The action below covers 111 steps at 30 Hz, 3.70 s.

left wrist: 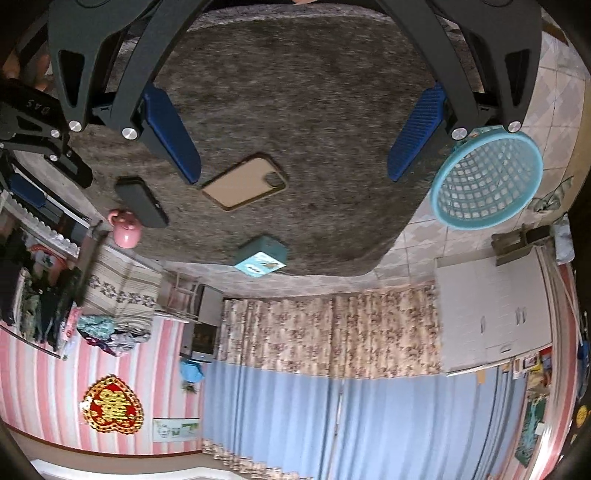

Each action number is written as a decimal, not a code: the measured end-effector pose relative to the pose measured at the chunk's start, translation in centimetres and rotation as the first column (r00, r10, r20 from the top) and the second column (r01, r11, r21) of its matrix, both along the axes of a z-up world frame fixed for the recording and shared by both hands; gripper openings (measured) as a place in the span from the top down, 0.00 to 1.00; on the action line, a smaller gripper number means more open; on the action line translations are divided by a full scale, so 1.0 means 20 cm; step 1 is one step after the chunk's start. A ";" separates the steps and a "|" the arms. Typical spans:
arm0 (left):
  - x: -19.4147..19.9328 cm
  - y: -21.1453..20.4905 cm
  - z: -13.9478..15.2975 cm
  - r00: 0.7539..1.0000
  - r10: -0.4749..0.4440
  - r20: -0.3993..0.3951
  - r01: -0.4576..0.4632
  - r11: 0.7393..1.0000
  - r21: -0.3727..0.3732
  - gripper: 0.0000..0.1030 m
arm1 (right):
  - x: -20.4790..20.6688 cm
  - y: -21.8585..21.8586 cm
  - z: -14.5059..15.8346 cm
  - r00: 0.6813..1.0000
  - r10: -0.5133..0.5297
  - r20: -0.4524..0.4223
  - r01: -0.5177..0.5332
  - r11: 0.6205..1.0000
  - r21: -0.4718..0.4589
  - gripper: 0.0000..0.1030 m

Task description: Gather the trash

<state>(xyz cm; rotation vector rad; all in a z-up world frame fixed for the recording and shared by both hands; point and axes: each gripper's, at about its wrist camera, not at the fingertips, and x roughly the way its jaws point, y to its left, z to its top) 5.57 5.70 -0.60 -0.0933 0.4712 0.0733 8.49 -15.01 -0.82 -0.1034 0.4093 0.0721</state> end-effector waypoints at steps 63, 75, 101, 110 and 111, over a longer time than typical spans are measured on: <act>-0.12 -0.11 0.01 0.994 -0.037 0.103 0.031 0.998 0.056 0.05 | -0.13 -0.02 -0.04 0.997 -0.021 0.069 0.018 0.999 0.046 0.04; -0.12 -0.11 0.01 0.994 -0.034 0.104 0.029 0.998 0.056 0.05 | -0.12 -0.03 -0.04 0.997 -0.023 0.070 0.020 0.999 0.049 0.04; -0.12 -0.11 0.00 0.994 -0.031 0.106 0.025 0.998 0.056 0.05 | -0.11 -0.03 -0.05 0.997 -0.021 0.076 0.018 0.999 0.050 0.04; -0.12 -0.11 0.00 0.994 -0.031 0.106 0.025 0.998 0.056 0.05 | -0.11 -0.03 -0.05 0.997 -0.021 0.075 0.017 0.999 0.050 0.04; -0.12 -0.11 0.01 0.994 -0.031 0.106 0.026 0.998 0.055 0.05 | -0.11 -0.03 -0.05 0.997 -0.021 0.075 0.017 0.999 0.049 0.04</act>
